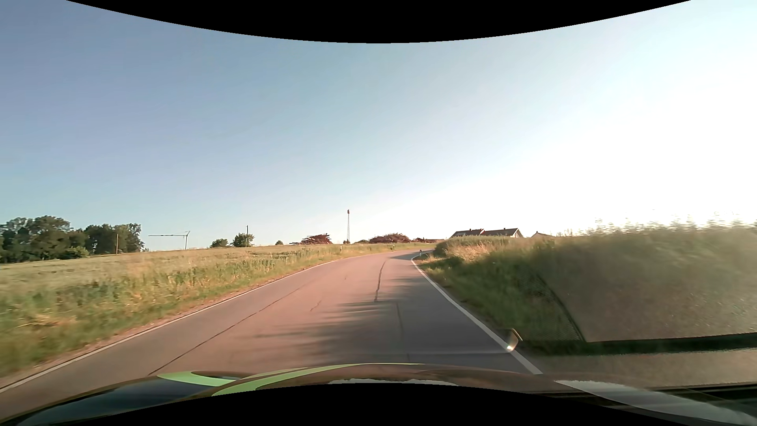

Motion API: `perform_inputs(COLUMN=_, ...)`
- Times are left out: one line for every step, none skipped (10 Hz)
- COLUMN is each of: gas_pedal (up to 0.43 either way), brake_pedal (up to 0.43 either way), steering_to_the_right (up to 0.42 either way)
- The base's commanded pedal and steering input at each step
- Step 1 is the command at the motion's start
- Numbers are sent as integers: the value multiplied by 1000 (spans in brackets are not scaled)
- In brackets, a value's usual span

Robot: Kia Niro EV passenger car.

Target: Follow the waypoints while adhering to traffic rules and regulations

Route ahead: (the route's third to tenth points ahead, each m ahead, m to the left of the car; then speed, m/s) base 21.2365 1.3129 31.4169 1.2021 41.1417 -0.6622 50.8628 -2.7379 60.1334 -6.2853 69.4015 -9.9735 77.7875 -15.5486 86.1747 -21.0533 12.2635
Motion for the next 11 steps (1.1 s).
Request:
perform_inputs(gas_pedal=0, brake_pedal=0, steering_to_the_right=1)
perform_inputs(gas_pedal=0, brake_pedal=0, steering_to_the_right=1)
perform_inputs(gas_pedal=0, brake_pedal=0, steering_to_the_right=1)
perform_inputs(gas_pedal=0, brake_pedal=0, steering_to_the_right=2)
perform_inputs(gas_pedal=0, brake_pedal=0, steering_to_the_right=2)
perform_inputs(gas_pedal=0, brake_pedal=0, steering_to_the_right=3)
perform_inputs(gas_pedal=0, brake_pedal=0, steering_to_the_right=4)
perform_inputs(gas_pedal=0, brake_pedal=0, steering_to_the_right=5)
perform_inputs(gas_pedal=0, brake_pedal=0, steering_to_the_right=6)
perform_inputs(gas_pedal=0, brake_pedal=0, steering_to_the_right=8)
perform_inputs(gas_pedal=0, brake_pedal=0, steering_to_the_right=8)
